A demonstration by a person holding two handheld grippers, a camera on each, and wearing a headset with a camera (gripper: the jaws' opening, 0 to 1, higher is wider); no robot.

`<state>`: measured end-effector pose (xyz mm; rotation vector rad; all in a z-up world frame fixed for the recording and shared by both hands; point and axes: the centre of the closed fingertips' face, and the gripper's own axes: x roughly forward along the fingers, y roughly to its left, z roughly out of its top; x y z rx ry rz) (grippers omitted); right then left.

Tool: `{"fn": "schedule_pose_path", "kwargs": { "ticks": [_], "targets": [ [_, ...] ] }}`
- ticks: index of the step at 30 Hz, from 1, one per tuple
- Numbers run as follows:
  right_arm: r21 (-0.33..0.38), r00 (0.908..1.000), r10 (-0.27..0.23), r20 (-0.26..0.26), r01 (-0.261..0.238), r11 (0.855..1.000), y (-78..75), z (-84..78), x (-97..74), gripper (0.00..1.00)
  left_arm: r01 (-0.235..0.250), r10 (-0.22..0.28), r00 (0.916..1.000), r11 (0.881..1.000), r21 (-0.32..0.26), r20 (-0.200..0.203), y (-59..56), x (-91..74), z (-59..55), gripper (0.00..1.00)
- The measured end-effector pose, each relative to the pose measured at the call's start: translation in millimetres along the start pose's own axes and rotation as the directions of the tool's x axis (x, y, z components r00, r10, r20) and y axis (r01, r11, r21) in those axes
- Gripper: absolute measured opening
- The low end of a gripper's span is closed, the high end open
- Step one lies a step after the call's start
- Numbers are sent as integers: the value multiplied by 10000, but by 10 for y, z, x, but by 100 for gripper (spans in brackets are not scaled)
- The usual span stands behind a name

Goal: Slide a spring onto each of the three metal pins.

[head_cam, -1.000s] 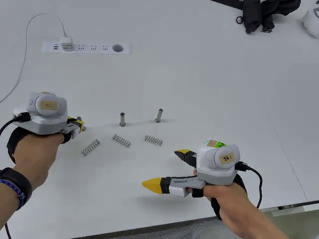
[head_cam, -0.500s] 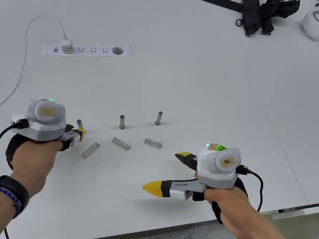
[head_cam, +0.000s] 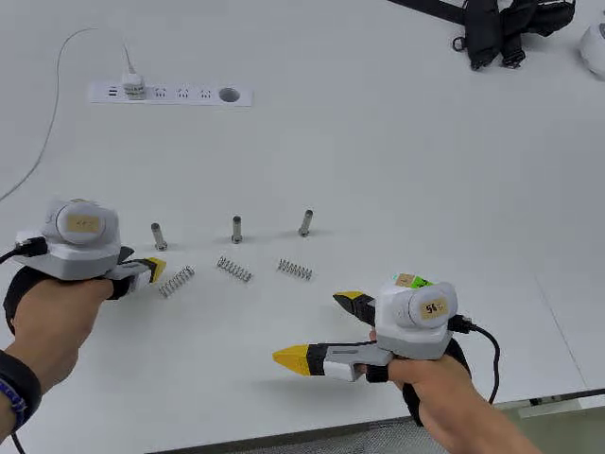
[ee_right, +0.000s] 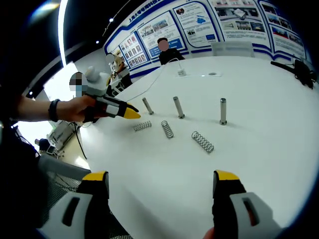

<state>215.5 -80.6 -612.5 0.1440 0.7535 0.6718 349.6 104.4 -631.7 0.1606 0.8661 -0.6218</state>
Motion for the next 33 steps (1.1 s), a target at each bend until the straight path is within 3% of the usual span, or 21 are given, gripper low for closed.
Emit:
{"fn": "schedule_pose_path", "kwargs": {
  "ticks": [10,23,33],
  "targets": [
    [-2,10000,27,16,-27,10000,21,8,23,87,47,-47,10000,10000,27,38,-4,-118,-61,37],
    [-83,10000,20,8,-20,10000,15,30,33,87,378,-378,9993,9993,-5,-5,-89,-224,-224,44],
    [-88,10000,2,2,-2,10000,8,40,42,88,567,-568,9983,9984,70,136,-152,-336,-286,50]
  ]
}}
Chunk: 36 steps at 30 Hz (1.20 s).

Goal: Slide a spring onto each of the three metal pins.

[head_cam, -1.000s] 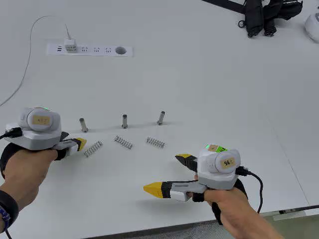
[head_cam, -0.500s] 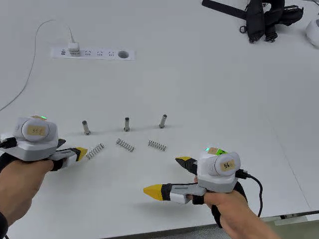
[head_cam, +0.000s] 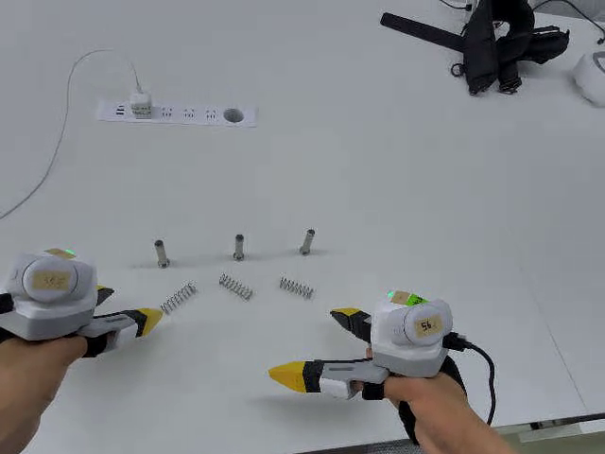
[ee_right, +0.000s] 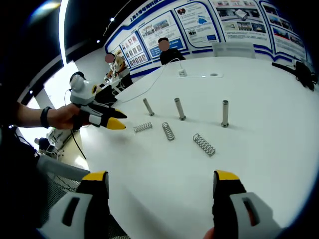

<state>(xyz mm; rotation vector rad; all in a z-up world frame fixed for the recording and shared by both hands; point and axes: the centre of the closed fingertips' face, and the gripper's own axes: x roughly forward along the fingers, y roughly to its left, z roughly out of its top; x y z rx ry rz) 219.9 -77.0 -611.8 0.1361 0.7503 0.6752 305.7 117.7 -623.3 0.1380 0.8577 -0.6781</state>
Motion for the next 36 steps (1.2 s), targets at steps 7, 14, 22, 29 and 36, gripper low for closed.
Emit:
{"fn": "schedule_pose_path", "kwargs": {
  "ticks": [7,14,22,29,36],
  "targets": [
    [-20,10000,-35,8,35,10000,-8,28,-12,88,237,-239,9996,9997,97,180,-80,-73,-10,59],
    [-65,10000,-95,-16,95,9999,-18,26,-30,88,356,-360,9985,9993,107,413,-84,-155,-14,65],
    [-62,9998,-188,-10,187,9998,-32,30,-57,88,557,-566,9969,9983,175,542,-146,-222,-56,70],
    [-77,9997,-218,-56,217,9997,-31,9,-71,88,731,-739,9958,9972,166,535,-201,-230,-95,75],
    [-78,9998,-203,-83,202,9998,-9,-7,-76,88,952,-965,9946,9949,340,386,-270,-186,-108,77]
  ]
}}
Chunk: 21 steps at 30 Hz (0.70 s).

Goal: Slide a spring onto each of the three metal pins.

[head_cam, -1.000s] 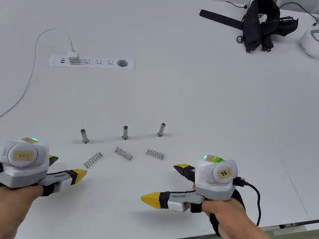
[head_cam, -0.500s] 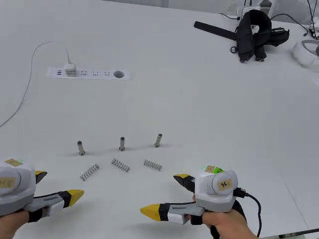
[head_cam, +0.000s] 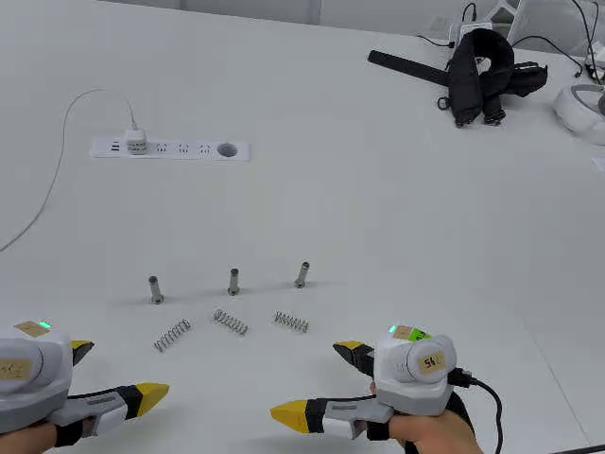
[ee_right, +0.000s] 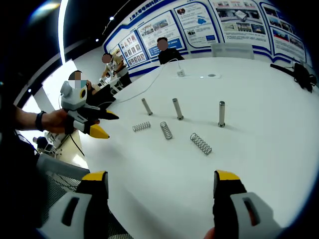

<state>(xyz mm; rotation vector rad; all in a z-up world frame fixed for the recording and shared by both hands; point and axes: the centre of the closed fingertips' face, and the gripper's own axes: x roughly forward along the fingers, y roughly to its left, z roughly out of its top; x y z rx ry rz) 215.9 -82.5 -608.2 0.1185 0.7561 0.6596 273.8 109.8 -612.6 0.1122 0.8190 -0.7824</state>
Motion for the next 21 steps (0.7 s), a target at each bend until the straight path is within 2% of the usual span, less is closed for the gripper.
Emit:
{"fn": "schedule_pose_path", "kwargs": {
  "ticks": [5,14,21],
  "targets": [
    [-16,10000,42,16,-42,10000,21,-8,24,89,194,-193,9998,9997,146,-78,-45,27,-8,78],
    [-114,9996,259,-62,-260,9996,102,-17,84,89,424,-416,9987,9988,259,-277,-94,139,-91,79],
    [-144,9996,288,-43,-289,9995,115,-17,83,89,653,-635,9972,9968,457,-384,-172,227,-81,78]
  ]
}}
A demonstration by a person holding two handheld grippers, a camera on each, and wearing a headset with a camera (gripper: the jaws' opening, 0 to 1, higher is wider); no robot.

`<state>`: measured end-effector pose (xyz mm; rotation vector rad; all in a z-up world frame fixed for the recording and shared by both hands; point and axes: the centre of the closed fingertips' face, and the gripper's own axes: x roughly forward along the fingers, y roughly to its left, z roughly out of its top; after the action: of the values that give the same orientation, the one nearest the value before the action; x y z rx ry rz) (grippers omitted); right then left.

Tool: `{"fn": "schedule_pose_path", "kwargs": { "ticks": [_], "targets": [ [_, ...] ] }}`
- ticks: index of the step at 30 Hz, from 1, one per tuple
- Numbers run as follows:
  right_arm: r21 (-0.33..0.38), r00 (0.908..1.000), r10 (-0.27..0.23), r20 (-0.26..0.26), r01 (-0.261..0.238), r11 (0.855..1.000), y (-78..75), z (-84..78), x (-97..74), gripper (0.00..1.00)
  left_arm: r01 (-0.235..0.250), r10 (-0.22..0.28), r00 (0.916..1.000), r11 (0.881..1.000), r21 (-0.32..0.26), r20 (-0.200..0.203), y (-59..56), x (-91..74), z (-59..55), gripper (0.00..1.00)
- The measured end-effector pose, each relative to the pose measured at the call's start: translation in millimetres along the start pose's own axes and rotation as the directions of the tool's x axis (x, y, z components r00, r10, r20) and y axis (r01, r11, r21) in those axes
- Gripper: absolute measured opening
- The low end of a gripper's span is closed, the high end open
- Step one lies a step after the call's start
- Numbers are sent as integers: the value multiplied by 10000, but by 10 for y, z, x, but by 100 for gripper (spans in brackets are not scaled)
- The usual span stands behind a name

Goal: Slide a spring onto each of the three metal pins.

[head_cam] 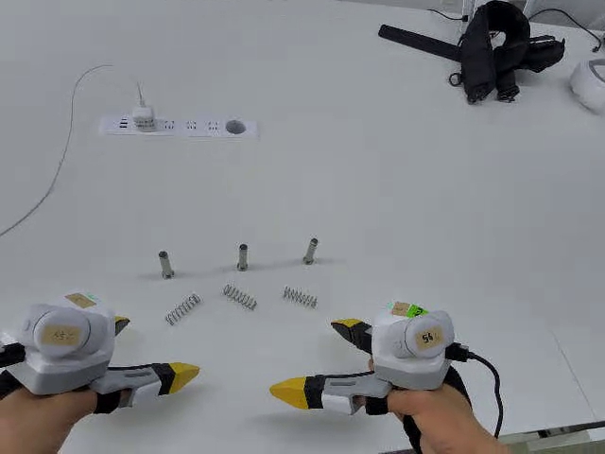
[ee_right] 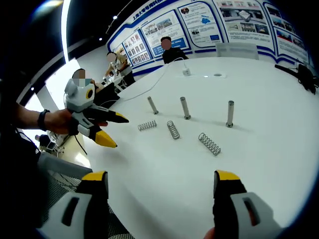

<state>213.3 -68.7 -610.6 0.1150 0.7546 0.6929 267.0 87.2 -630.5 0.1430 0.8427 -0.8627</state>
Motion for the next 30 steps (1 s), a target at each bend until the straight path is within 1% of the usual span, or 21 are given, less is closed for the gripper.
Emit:
{"fn": "schedule_pose_path", "kwargs": {
  "ticks": [4,17,26,30],
  "targets": [
    [10,10000,-4,33,4,10000,1,-1,-13,89,39,-36,9999,9998,170,-139,-1,49,-17,77],
    [4,10000,-45,59,45,10000,-26,9,-61,89,98,-95,9998,9996,264,-149,43,230,72,73],
    [15,10000,-58,42,58,10000,-35,7,-69,89,110,-105,9999,9985,528,-98,75,301,133,67],
    [15,9999,-63,79,63,10000,-43,20,-71,89,141,-137,9999,9986,512,-79,96,328,154,63]
  ]
}}
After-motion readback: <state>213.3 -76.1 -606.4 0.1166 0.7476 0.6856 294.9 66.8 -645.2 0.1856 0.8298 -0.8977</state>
